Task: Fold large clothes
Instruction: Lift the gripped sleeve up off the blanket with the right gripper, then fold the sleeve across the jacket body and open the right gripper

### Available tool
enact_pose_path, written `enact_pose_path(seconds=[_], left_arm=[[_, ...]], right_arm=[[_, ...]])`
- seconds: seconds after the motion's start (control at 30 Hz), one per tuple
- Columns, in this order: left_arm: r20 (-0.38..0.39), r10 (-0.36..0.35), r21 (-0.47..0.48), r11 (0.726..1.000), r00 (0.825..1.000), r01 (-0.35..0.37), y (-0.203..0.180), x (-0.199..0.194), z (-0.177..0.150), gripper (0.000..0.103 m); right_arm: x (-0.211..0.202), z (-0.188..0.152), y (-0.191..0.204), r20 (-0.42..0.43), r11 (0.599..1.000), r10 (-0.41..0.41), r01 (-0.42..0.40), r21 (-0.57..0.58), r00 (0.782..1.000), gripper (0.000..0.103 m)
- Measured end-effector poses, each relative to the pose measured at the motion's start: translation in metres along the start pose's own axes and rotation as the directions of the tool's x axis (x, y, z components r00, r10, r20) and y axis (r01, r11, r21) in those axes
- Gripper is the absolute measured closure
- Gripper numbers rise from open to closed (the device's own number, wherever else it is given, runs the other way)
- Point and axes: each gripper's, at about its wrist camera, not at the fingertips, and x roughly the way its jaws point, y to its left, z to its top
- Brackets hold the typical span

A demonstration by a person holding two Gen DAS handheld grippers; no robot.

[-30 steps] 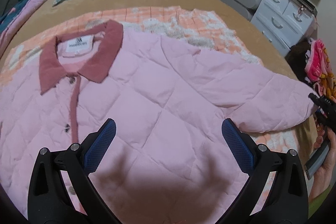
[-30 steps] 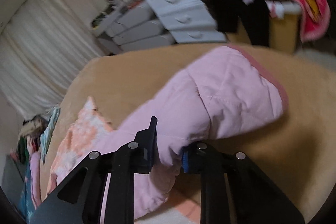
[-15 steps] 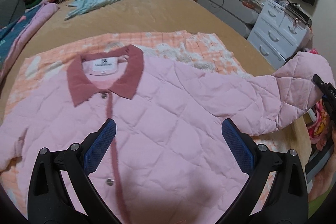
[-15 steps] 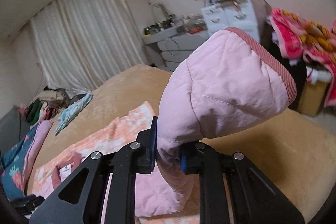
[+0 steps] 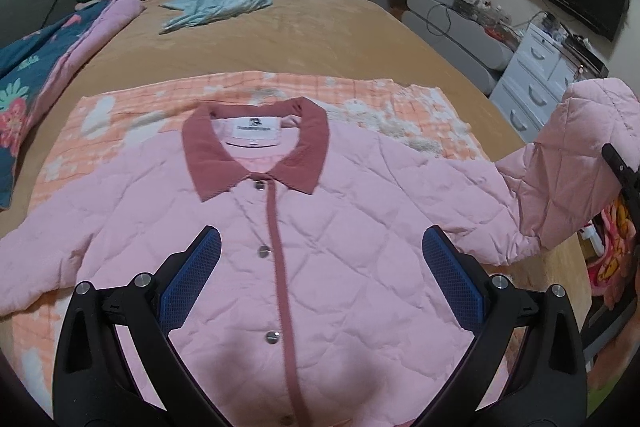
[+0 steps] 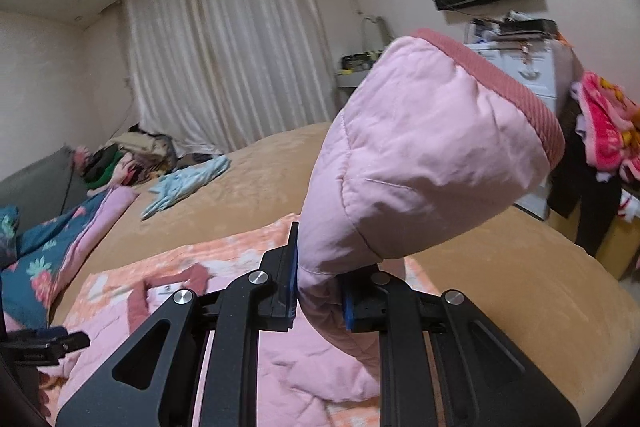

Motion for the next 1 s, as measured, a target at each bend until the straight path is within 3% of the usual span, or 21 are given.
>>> enact_pose_path(seconds=[0.57, 1.0], left_arm=[[0.052, -0.023, -0.087, 0.996, 0.998, 0.028, 0.065, -0.049, 0.003, 0.008], [0.07, -0.069, -0.179, 0.981, 0.995, 0.081, 0.119, -0.062, -0.002, 0.008]], right_arm=[[-0.01, -0.003, 0.111, -0.039, 0.973, 0.065, -0.072, -0.217, 0.997, 0.087], [0.014, -0.037, 0.195, -0.114, 0.937, 0.065, -0.1, -0.335, 0.991, 0.087]])
